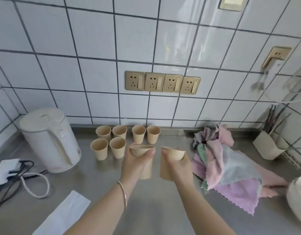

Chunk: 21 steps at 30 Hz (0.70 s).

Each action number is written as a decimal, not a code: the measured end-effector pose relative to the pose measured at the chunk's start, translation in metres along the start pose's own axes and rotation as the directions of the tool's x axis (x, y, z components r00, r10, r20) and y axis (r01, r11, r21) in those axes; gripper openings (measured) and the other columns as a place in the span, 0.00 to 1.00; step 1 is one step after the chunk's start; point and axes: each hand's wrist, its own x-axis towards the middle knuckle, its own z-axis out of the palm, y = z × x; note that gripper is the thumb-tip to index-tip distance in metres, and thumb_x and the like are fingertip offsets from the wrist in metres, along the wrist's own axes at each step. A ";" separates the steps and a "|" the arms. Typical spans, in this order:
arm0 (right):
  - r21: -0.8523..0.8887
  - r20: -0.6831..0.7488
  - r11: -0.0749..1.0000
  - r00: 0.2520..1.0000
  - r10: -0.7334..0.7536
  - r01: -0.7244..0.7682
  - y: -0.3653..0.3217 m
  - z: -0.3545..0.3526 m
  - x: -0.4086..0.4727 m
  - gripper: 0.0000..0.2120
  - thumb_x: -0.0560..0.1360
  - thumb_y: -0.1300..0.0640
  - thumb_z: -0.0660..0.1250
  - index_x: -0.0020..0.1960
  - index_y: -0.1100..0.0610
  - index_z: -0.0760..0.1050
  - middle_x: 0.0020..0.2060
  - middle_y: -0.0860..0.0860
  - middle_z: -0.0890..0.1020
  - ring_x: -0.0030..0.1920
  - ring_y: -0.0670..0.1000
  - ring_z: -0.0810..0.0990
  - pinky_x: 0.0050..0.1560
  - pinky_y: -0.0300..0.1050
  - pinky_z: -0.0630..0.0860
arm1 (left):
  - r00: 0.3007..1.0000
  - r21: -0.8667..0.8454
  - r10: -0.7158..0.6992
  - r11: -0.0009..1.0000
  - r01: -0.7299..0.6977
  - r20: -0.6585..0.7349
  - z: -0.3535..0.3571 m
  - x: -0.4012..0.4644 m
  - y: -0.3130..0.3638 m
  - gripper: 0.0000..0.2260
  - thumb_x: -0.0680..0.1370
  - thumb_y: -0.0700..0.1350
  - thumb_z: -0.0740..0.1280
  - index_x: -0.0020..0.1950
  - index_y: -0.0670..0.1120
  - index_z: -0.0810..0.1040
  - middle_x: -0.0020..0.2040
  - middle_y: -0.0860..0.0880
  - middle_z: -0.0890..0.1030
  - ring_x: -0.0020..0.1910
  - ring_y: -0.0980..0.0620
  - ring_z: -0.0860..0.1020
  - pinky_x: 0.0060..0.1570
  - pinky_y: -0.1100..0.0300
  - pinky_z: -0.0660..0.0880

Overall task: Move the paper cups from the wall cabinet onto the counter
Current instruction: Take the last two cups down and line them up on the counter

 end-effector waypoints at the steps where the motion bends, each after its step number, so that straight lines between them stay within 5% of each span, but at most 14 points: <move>1: -0.026 0.007 1.000 1.000 0.009 -0.009 0.000 0.005 0.013 0.19 0.55 0.36 0.69 0.40 0.45 0.74 0.38 0.40 0.80 0.42 0.44 0.79 0.41 0.41 0.71 | 1.000 0.000 -0.023 1.000 0.023 -0.006 0.003 0.012 -0.003 0.27 0.55 0.56 0.77 0.50 0.50 0.76 0.43 0.57 0.81 0.39 0.63 0.80 0.42 0.65 0.72; 6: -0.083 0.076 0.995 0.995 0.059 -0.052 0.002 0.030 0.064 0.19 0.54 0.35 0.68 0.39 0.44 0.71 0.37 0.39 0.78 0.40 0.43 0.77 0.33 0.35 0.68 | 0.996 -0.027 -0.082 0.996 0.081 -0.042 0.011 0.059 -0.024 0.21 0.61 0.49 0.76 0.49 0.40 0.81 0.44 0.46 0.84 0.42 0.53 0.81 0.44 0.60 0.74; 9: -0.069 0.151 0.997 0.988 0.042 -0.032 0.006 0.043 0.084 0.22 0.53 0.35 0.70 0.42 0.45 0.72 0.39 0.39 0.79 0.40 0.38 0.77 0.32 0.35 0.69 | 0.995 0.015 -0.057 0.998 0.058 -0.083 0.015 0.083 -0.042 0.10 0.64 0.43 0.78 0.41 0.49 0.80 0.37 0.55 0.85 0.37 0.61 0.81 0.39 0.69 0.75; 15: -0.054 0.223 0.998 0.975 -0.006 0.018 0.023 0.055 0.123 0.29 0.52 0.38 0.76 0.49 0.46 0.73 0.46 0.46 0.81 0.46 0.44 0.80 0.38 0.38 0.73 | 0.990 0.174 -0.059 0.981 0.082 -0.131 0.017 0.120 -0.074 0.18 0.61 0.46 0.80 0.44 0.55 0.75 0.41 0.59 0.82 0.39 0.66 0.80 0.36 0.73 0.73; 18: -0.088 0.242 0.995 0.970 -0.016 0.038 0.039 0.064 0.141 0.25 0.55 0.47 0.78 0.47 0.41 0.69 0.46 0.43 0.80 0.45 0.39 0.79 0.38 0.34 0.71 | 0.985 0.256 -0.029 0.964 0.073 -0.172 0.017 0.131 -0.089 0.22 0.58 0.48 0.80 0.46 0.57 0.74 0.42 0.61 0.81 0.41 0.69 0.78 0.37 0.76 0.72; 21: -0.131 0.233 0.991 0.972 0.003 0.028 0.057 0.075 0.155 0.27 0.52 0.46 0.77 0.46 0.37 0.66 0.43 0.37 0.78 0.43 0.36 0.77 0.37 0.32 0.69 | 0.980 0.315 0.029 0.949 0.035 -0.196 0.020 0.141 -0.105 0.25 0.57 0.44 0.81 0.47 0.58 0.72 0.43 0.62 0.80 0.43 0.72 0.77 0.36 0.80 0.70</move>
